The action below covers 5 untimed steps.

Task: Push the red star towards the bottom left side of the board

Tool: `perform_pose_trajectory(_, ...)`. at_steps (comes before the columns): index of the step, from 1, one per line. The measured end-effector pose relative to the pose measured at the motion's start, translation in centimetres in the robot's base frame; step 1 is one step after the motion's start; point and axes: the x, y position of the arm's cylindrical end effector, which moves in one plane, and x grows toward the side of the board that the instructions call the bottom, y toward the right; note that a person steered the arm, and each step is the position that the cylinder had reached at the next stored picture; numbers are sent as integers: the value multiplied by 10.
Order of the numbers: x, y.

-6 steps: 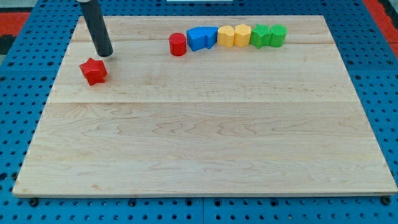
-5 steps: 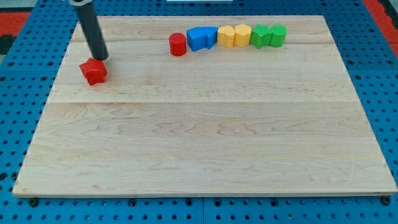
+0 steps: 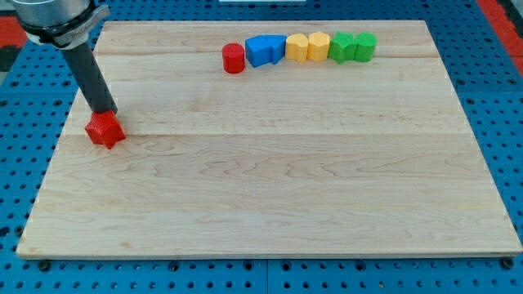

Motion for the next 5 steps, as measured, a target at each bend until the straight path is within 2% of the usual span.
perform_pose_trajectory(2, 68, -29)
perform_pose_trajectory(3, 79, -34)
perform_pose_trajectory(4, 76, -34)
perform_pose_trajectory(5, 39, -23)
